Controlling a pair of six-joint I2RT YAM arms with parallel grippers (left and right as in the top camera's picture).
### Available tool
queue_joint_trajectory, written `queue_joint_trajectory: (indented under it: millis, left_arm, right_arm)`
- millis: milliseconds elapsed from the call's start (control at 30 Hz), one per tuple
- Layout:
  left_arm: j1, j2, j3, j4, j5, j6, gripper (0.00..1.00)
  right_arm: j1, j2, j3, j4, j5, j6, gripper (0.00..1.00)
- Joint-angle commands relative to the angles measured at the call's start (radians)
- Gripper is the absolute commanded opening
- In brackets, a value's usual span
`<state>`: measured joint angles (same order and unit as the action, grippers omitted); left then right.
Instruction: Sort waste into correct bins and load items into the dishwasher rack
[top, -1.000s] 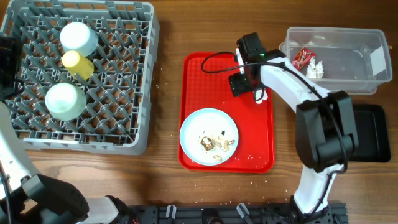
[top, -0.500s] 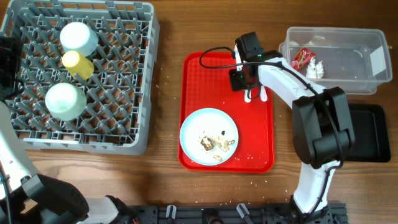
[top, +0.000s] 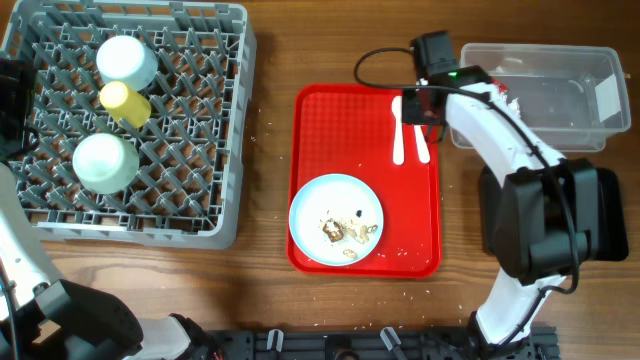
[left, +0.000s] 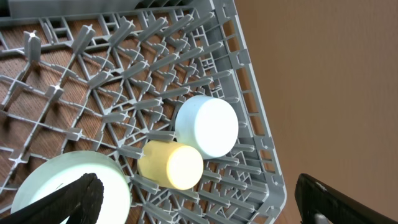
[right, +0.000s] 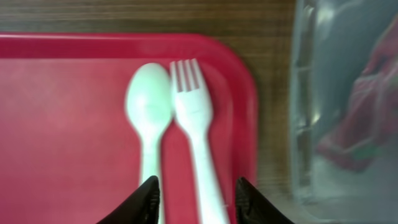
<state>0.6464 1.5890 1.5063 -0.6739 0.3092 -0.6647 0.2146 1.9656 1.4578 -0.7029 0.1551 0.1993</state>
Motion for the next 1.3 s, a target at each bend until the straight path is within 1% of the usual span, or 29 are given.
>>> queue_joint_trajectory:
  millis: [0,167,267,300,433,500,533,567,600,633,833,933,1033,1167,1267]
  left_arm:
    - [-0.003,-0.018,-0.003,0.003,0.005,-0.005,1.00]
    - [-0.003,-0.018,-0.003,0.003,0.005,-0.005,1.00]
    - [-0.003,-0.018,-0.003,0.003,0.005,-0.005,1.00]
    - [-0.003,-0.018,-0.003,0.003,0.005,-0.005,1.00]
    - [-0.003,-0.018,-0.003,0.003,0.005,-0.005,1.00]
    - [-0.003,-0.018,-0.003,0.003,0.005,-0.005,1.00]
    - [-0.003,-0.018,-0.003,0.003,0.005,-0.005,1.00]
    - [-0.003,-0.018,-0.003,0.003,0.005,-0.005,1.00]
    - [-0.003,-0.018,-0.003,0.003,0.005,-0.005,1.00]
    - [-0.003,-0.018,-0.003,0.003,0.005,-0.005,1.00]
    - [-0.003,-0.018,-0.003,0.003,0.005,-0.005,1.00]
    - [-0.003,-0.018,-0.003,0.003,0.005,-0.005,1.00]
    - [-0.003,-0.018,-0.003,0.003,0.005,-0.005,1.00]
    - [-0.003,-0.018,-0.003,0.003,0.005,-0.005,1.00]
    - [-0.003,-0.018,-0.003,0.003,0.005,-0.005,1.00]
  right_arm:
    - [-0.042,0.050,0.007,0.003,-0.100,-0.172,0.33]
    - [-0.055,0.100,0.006,0.042,-0.211,-0.208,0.33]
    - [-0.050,0.134,0.006,0.048,-0.192,-0.207,0.33]
    - [-0.050,0.153,0.006,0.048,-0.159,-0.206,0.33]
    - [-0.055,0.189,0.004,0.040,-0.153,-0.207,0.32]
    - [-0.054,0.204,-0.008,0.045,-0.153,-0.205,0.27]
    - [-0.054,0.206,-0.028,0.063,-0.154,-0.194,0.19]
    - [-0.054,0.206,-0.039,0.069,-0.153,-0.173,0.14]
    - [-0.054,0.206,-0.042,0.070,-0.153,-0.156,0.06]
    - [-0.054,0.206,-0.041,0.070,-0.154,-0.141,0.04]
    - [-0.055,0.156,0.033,0.007,-0.161,-0.043,0.04]
    - [-0.055,0.106,0.041,-0.018,-0.161,-0.039,0.04]
    - [-0.055,0.095,0.041,-0.036,-0.173,-0.028,0.04]
    - [-0.054,0.062,0.041,-0.046,-0.294,-0.012,0.04]
    - [-0.054,-0.030,0.042,-0.041,-0.406,0.028,0.04]
